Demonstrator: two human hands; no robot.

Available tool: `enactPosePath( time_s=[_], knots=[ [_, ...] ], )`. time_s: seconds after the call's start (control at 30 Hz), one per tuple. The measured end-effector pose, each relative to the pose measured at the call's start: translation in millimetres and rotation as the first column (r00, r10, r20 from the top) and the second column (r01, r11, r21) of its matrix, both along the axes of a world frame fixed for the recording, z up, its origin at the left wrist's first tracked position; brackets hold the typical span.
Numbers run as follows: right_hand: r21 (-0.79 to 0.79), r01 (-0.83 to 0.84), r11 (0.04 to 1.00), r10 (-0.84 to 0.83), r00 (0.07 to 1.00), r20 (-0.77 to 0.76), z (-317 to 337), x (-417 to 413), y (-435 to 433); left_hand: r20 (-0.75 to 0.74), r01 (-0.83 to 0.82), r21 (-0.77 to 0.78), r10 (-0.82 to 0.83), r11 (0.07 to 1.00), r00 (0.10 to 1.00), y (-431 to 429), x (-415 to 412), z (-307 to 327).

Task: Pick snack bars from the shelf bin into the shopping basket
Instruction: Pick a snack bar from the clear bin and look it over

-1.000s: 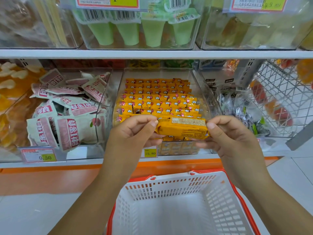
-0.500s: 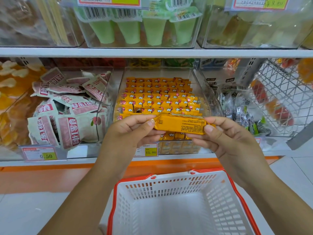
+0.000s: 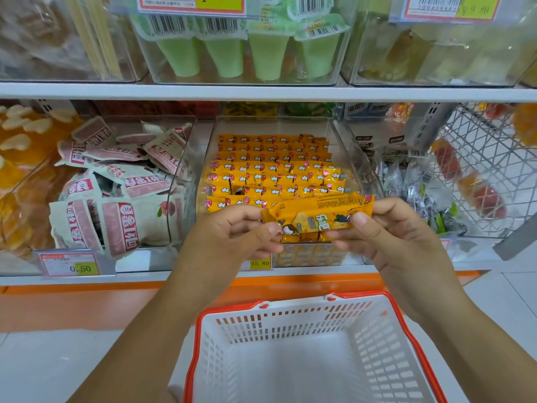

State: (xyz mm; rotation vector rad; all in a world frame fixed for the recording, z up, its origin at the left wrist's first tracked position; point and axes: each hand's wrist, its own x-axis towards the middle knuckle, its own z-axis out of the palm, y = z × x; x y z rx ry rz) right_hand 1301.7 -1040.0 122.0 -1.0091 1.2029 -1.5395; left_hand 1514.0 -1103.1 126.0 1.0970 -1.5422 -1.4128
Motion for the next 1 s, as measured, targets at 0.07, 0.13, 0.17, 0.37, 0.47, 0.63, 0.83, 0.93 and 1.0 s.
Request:
enactPosePath(
  time_s=[0.07, 0.13, 0.17, 0.37, 0.47, 0.63, 0.83, 0.93, 1.0],
  knots=[
    [0.006, 0.005, 1.000, -0.005, 1.000, 0.024, -3, 1, -1, 0.077, -0.007, -0.049, 0.010, 0.999, 0.997, -2, 1, -3],
    [0.013, 0.002, 1.000, -0.003, 0.998, 0.070, -6, 2, -3, 0.188, -0.020, -0.115, 0.041, 0.993, 0.981, -4, 1, -7],
    [0.022, 0.005, 1.000, -0.007, 0.996, 0.086, -8, 2, -3, 0.252, -0.028, -0.166, 0.070, 0.986, 0.965, -5, 1, -10],
    [0.027, 0.040, 0.999, -0.037, 0.996, -0.076, 5, 14, -35, 0.428, -0.180, -0.634, 0.535, 0.752, 0.729, -28, 22, -16],
    [-0.028, 0.013, 1.000, -0.020, 0.968, -0.251, 18, 31, -71, 0.484, -0.195, -0.540, 0.492, 0.819, 0.723, -39, 34, -20],
    [-0.019, -0.080, 0.997, 0.054, 0.816, -0.576, 22, 49, -125, 0.504, -0.152, -0.465, 0.402, 0.872, 0.764, -45, 38, -30],
    [0.055, -0.139, 0.989, 0.117, 0.487, -0.866, 21, 62, -158, 0.581, -0.034, -0.428, 0.304, 0.903, 0.755, -50, 38, -39],
    [0.058, -0.148, 0.987, 0.113, 0.400, -0.910, 26, 65, -167, 0.625, -0.003, -0.432, 0.302, 0.902, 0.720, -50, 36, -42],
    [0.079, -0.165, 0.983, 0.137, 0.374, -0.917, 26, 66, -170, 0.662, 0.015, -0.430, 0.304, 0.903, 0.685, -51, 34, -43]
  ],
)
